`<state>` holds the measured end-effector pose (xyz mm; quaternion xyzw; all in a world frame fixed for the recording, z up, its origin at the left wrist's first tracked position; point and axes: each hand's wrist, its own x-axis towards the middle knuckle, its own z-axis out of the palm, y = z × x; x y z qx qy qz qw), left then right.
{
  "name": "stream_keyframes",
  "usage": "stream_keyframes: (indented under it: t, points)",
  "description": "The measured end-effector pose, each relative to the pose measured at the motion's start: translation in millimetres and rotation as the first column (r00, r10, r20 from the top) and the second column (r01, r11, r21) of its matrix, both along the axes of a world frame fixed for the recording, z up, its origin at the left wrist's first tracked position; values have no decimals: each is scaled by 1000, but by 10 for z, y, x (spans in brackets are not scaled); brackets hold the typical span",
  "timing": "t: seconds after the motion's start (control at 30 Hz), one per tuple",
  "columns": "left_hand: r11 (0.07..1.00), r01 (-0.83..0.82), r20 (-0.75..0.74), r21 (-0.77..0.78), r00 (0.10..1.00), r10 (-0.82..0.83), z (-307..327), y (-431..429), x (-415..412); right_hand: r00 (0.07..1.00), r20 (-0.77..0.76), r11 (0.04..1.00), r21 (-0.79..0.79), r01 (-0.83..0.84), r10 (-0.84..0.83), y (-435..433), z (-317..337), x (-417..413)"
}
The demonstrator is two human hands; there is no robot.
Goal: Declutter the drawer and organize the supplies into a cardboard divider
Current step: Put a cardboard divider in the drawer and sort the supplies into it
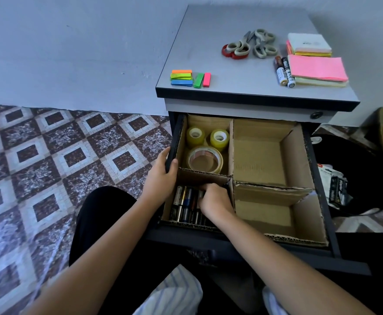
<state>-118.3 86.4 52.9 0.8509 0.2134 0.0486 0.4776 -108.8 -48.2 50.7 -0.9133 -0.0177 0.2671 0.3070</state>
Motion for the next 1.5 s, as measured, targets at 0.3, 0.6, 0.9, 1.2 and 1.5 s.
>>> stream_keyframes:
  t: [0.3,0.6,0.9,1.2,1.5]
  points:
    - [1000,12,-4,9,1000,-12,-1,-2,5,999,-42,988,152,34,-28,-30,80,-16]
    - [934,1,209,358,974,-81,309,-123,149,995,15,914,398,83,-97,-461,734,57]
    - [928,216,308,302,899,-310,1319,-811,1198,895,346,906,404,127,-280,-1211,1546,1057]
    - [913,379,-128,155,924,-361,1683,-1337,2113,885,426,975,191,118,-190,-1388,1859,1764]
    - [861,496,-320,112,838,-441,1789,-1372,2194,866,498,995,-58,79,-40,-1264,1865,2053]
